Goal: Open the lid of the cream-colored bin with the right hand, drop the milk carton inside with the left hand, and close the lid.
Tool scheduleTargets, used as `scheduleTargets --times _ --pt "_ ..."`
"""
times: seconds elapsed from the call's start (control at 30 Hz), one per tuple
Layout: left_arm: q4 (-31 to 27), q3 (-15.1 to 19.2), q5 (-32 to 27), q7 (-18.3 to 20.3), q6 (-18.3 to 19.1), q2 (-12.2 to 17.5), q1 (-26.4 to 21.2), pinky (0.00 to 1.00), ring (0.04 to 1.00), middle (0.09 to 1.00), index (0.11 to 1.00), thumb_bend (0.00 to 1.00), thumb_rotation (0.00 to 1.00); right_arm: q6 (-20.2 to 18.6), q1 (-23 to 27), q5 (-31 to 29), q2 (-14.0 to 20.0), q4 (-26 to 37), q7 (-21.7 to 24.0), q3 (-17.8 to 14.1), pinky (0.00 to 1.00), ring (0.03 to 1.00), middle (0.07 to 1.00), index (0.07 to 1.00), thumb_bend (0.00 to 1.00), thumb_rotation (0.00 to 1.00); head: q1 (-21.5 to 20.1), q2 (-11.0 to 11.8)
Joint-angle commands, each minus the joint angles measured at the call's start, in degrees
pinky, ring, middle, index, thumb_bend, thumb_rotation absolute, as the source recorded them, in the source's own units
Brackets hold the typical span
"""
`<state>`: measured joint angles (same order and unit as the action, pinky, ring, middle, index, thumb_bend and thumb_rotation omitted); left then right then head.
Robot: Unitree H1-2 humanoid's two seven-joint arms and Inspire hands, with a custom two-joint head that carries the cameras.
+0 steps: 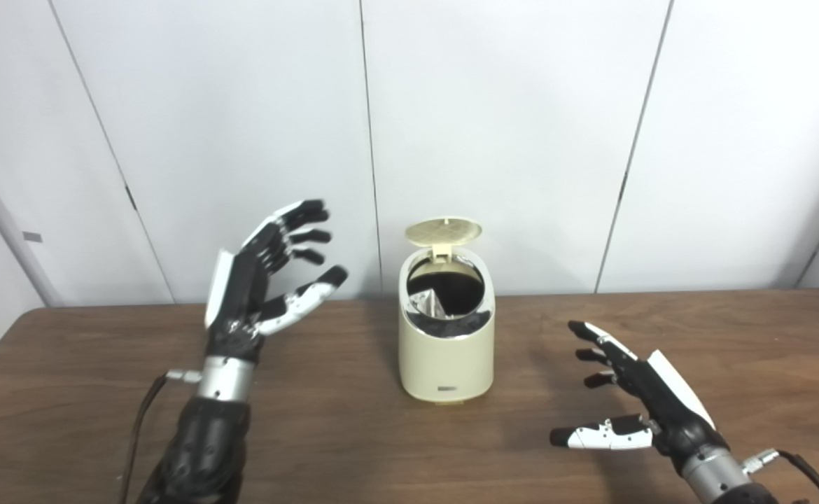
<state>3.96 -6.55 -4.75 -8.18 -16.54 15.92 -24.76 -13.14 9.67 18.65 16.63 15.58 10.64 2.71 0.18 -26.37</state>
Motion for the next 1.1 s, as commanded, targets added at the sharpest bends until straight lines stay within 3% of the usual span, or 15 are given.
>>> scheduleTargets --times 0.0,0.2,0.3,0.43,0.57,0.7,0.87,1.07 --pt "-2.83 1.83 -1.72 2.28 1.30 0.20 0.33 0.57 0.695 0.763 0.803 0.67 0.17 2.43 2.43 -0.21 0.98 1.20 -0.87 -0.57 0.65 0.847 0.921 0.912 0.77 0.24 0.13 -0.12" --pt "-5.81 4.98 -2.46 5.84 5.97 -1.11 5.78 0.56 0.698 0.766 0.807 0.67 0.23 1.49 2.67 -0.72 1.28 1.80 -0.13 -0.72 0.61 0.836 0.925 0.920 0.76 0.22 0.25 -0.43" --pt "-5.92 5.84 -2.33 7.16 7.69 -1.71 7.96 0.56 0.691 0.758 0.795 0.66 0.21 1.22 2.65 -1.13 1.38 1.80 0.18 -0.93 0.59 0.843 0.937 0.926 0.75 0.22 0.34 -0.48" --pt "-5.39 6.61 -2.02 8.50 10.00 -2.54 9.96 0.53 0.678 0.747 0.776 0.71 0.22 1.87 2.63 -1.37 1.30 1.38 0.00 -1.07 0.58 0.844 0.940 0.923 0.75 0.22 0.48 -0.53" --pt "-5.53 6.59 -0.68 9.26 12.76 -3.31 11.11 0.53 0.659 0.726 0.741 0.73 0.24 2.21 2.75 -0.86 1.27 1.07 -0.31 -0.92 0.61 0.844 0.936 0.921 0.75 0.22 0.53 -0.44" --pt "-5.72 5.42 2.08 10.59 15.62 -2.92 12.23 0.53 0.654 0.720 0.742 0.69 0.26 1.88 3.29 -0.55 1.15 1.02 -0.38 -0.78 0.68 0.861 0.935 0.923 0.75 0.23 0.41 -0.43" --pt "-6.80 5.41 2.72 12.24 21.17 -3.04 12.97 0.53 0.643 0.717 0.742 0.62 0.13 2.41 5.29 -0.12 1.16 -0.02 -0.95 -0.91 0.75 0.855 0.922 0.914 0.78 0.25 0.21 -0.41" --pt "-5.42 5.83 3.06 13.54 20.48 -3.27 13.76 0.55 0.654 0.721 0.737 0.62 0.12 3.87 10.01 -1.07 1.42 -1.39 -0.70 -1.12 0.83 0.886 0.948 0.910 0.79 0.26 -0.77 0.01"
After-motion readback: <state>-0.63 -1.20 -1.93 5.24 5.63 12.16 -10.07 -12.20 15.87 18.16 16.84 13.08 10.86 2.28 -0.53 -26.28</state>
